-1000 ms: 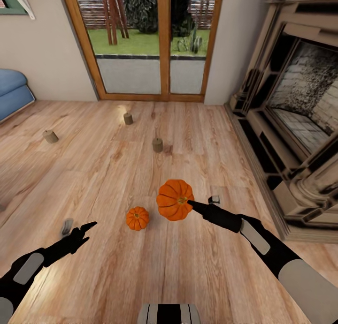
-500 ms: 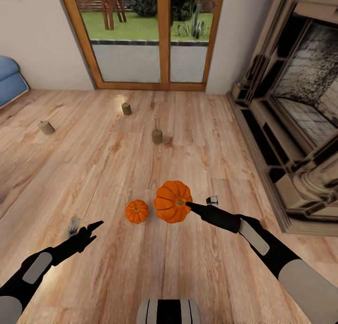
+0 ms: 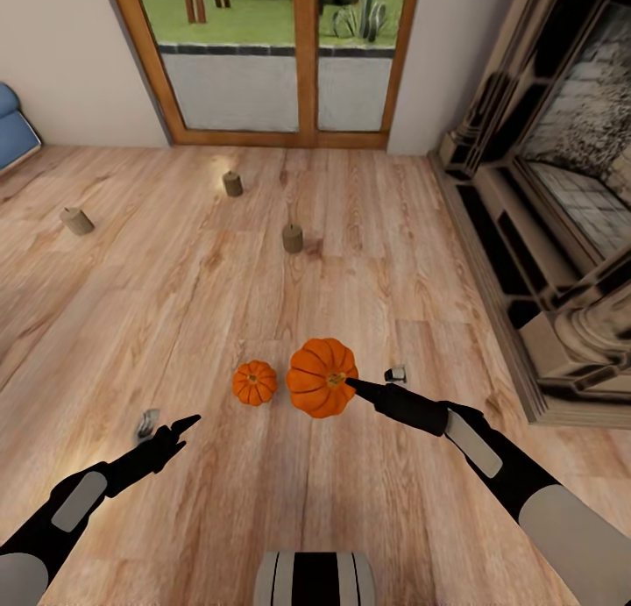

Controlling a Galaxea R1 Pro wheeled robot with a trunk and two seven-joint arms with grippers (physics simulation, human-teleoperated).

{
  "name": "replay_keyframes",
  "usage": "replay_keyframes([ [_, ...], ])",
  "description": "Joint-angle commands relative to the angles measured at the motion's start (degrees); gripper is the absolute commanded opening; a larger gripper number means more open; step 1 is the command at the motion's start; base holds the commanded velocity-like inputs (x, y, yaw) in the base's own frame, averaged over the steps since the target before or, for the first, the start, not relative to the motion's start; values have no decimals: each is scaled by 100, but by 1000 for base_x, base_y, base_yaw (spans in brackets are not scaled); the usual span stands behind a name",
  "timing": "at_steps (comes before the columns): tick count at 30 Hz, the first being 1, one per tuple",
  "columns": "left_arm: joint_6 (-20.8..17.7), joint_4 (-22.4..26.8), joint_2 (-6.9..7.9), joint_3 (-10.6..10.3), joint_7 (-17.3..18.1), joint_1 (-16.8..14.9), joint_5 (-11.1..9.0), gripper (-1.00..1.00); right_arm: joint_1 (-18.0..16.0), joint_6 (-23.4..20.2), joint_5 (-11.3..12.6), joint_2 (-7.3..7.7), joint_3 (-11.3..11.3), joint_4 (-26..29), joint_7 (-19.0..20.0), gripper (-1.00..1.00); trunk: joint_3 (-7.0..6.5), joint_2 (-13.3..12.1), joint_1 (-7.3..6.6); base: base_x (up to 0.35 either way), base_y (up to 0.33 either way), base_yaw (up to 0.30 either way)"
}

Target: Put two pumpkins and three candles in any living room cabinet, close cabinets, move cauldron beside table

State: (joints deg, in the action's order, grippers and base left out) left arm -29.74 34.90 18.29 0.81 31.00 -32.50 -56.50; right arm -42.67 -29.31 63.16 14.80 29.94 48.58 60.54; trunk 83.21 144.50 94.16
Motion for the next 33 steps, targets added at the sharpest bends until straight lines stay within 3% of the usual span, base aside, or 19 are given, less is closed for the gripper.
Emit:
replay_keyframes([
  [1,-45,-1,1,8,3,-2,-36,100,-5,-57,70,5,21,2,-5,-100,26,3,1,0,0,0],
  [14,-51,-1,35,6,35,-2,-47,100,-5,-57,65,5,21,2,-16,-100,314,21,35,0,0,0],
  [18,-50,-6,51,6,333,-2,-40,100,-5,-57,65,5,21,2,-16,-100,403,26,45,0,0,0],
  [22,-56,-45,73,33,530,-2,-33,100,-5,-57,65,5,21,2,-19,-100,403,26,45,0,0,0],
  [33,-59,-70,90,66,486,-2,-62,100,-9,-57,65,5,21,2,-24,-100,403,26,45,110,-16,0],
])
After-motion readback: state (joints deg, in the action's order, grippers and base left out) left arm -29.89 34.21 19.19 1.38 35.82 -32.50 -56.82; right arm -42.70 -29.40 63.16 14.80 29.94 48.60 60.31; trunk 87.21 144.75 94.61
